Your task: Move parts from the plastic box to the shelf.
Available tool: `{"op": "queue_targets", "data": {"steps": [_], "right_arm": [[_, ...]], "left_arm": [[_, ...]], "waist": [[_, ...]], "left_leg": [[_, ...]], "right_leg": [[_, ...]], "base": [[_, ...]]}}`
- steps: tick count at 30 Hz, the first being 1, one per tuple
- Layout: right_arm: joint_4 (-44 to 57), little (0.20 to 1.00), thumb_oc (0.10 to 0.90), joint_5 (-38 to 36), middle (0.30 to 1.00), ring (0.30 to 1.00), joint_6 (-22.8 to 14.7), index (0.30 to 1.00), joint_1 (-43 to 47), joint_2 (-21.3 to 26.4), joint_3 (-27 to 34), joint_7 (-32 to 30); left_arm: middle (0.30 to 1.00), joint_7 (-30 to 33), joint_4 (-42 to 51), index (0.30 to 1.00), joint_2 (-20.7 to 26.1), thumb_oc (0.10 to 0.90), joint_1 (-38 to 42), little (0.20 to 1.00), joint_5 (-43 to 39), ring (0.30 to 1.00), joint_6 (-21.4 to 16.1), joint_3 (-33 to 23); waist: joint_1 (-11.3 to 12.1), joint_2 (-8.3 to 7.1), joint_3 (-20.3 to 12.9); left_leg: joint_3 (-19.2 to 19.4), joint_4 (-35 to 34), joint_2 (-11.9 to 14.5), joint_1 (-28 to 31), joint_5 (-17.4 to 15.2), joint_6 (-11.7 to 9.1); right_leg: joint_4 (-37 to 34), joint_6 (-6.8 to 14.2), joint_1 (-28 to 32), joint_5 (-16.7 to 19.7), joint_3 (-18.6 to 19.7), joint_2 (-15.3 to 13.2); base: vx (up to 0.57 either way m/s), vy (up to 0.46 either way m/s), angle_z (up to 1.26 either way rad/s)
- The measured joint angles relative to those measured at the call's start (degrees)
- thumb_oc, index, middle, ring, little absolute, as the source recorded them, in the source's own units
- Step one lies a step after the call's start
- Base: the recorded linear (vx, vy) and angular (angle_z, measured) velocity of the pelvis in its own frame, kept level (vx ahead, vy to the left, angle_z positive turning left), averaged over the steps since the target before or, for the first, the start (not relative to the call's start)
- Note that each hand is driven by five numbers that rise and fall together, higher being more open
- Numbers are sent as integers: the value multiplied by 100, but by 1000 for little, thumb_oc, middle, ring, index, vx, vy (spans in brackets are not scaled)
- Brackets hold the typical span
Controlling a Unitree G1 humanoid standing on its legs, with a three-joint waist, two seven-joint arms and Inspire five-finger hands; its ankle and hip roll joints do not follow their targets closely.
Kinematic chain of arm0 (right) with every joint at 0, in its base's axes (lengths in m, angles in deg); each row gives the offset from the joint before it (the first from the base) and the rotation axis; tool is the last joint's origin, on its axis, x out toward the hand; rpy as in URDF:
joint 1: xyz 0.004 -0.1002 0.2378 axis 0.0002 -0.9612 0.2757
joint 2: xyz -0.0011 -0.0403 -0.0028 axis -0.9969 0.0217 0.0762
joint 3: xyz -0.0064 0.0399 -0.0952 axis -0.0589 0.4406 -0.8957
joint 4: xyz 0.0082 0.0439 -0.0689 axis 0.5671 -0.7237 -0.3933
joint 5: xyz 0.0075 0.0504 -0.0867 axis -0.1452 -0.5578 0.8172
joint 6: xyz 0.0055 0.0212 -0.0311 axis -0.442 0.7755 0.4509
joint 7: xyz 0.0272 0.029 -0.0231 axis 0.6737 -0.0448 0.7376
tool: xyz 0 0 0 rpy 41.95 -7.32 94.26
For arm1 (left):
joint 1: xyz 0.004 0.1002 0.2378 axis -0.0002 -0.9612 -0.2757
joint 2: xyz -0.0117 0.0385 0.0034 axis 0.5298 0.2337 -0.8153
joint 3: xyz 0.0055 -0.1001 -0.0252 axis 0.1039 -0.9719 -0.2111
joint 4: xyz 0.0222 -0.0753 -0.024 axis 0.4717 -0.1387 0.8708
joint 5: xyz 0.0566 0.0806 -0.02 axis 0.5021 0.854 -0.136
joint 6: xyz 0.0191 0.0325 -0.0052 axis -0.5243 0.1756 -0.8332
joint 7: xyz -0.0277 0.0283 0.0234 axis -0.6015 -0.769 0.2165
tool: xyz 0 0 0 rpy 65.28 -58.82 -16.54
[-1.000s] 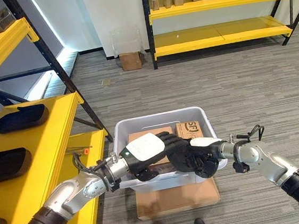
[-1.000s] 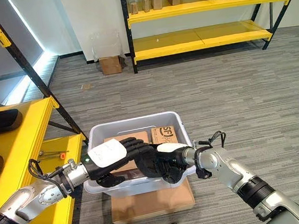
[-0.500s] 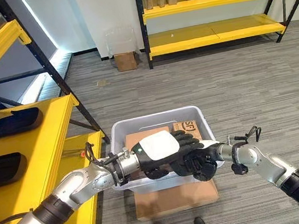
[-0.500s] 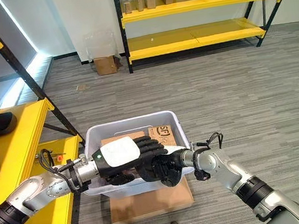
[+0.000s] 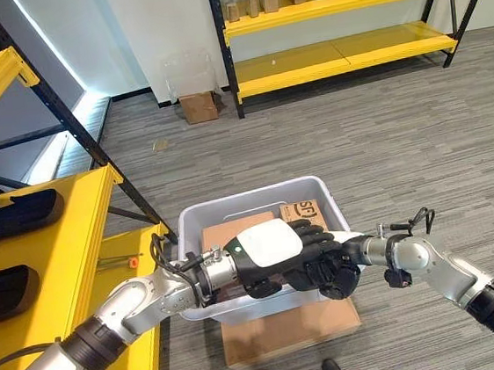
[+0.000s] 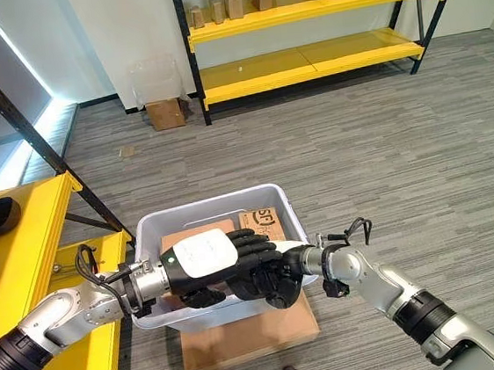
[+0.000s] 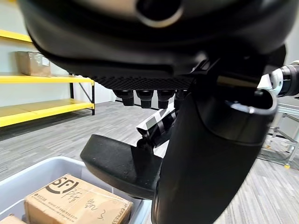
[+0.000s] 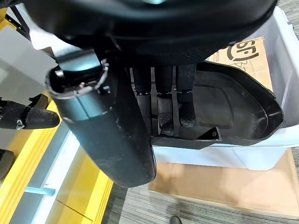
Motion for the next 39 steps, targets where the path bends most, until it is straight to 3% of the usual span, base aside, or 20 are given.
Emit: {"op": "queue_targets", "data": {"steps": [20, 39], "right_arm": [[-26, 300, 400, -46, 300, 300, 2, 300, 0, -4, 3, -301], [-25, 300, 400, -69, 300, 300, 8, 300, -1, -12, 5, -290]], "left_arm": [[1000, 364, -620, 1000, 7, 900, -682, 1000, 26, 1000, 584, -85], [1000, 486, -739, 1000, -109, 900, -882, 1000, 262, 1000, 580, -264]], "waist": [[32, 24, -14], [119, 23, -15]], "left_leg": [[2, 0, 3, 2, -1, -1], [21, 0, 5, 3, -5, -1]], "right_leg": [[-2, 1, -1, -1, 1, 1], [-1, 2, -12, -2, 16, 3]], "base": [[0, 0, 0], [0, 0, 0]]}}
